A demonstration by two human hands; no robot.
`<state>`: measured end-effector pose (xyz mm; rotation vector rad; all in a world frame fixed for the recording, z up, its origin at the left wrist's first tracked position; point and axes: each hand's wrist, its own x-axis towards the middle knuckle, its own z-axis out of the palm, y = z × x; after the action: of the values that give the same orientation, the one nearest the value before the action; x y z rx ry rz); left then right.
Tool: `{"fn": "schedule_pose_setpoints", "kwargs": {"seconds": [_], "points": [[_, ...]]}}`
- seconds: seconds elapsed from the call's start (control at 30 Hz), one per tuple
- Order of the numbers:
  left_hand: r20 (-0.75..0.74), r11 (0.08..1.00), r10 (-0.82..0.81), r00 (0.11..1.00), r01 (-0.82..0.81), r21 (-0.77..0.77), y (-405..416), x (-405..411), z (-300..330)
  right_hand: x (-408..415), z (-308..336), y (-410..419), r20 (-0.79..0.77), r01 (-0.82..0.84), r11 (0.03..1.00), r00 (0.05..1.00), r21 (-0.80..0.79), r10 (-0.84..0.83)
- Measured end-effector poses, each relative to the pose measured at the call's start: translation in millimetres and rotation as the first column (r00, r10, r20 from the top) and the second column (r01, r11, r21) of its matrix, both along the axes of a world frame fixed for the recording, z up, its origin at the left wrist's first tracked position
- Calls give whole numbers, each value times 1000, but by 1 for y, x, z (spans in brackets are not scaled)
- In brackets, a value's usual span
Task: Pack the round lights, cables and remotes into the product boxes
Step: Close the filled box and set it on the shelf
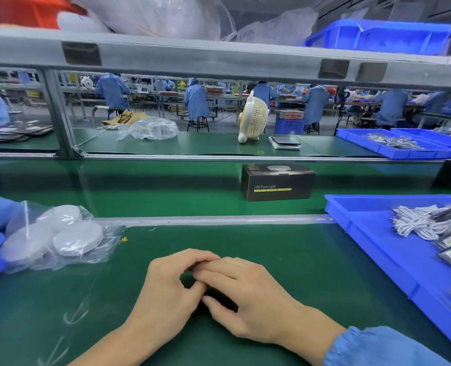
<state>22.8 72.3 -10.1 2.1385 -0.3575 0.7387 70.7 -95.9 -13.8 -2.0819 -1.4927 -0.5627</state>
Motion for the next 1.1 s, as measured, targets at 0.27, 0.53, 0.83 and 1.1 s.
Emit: {"fn": "schedule_pose_setpoints", "kwargs": {"seconds": [0.27, 0.53, 0.83, 1.1], "points": [[1, 1000, 1, 1000, -1, 5, -1, -1, 4, 2, 0, 0, 104, -5, 999, 995, 47, 0], [-40, 997, 2, 999, -5, -71, 1, 1, 3, 2, 2, -4, 87, -54, 992, 995, 113, 44], [-109, 995, -27, 994, 17, -94, 2, 3, 0, 3, 2, -2, 104, -61, 992, 993, 112, 49], [-175, 996, -38, 984, 23, -87, 3, 4, 0, 3, 0, -3, 88, -53, 995, 995, 90, 45]]}}
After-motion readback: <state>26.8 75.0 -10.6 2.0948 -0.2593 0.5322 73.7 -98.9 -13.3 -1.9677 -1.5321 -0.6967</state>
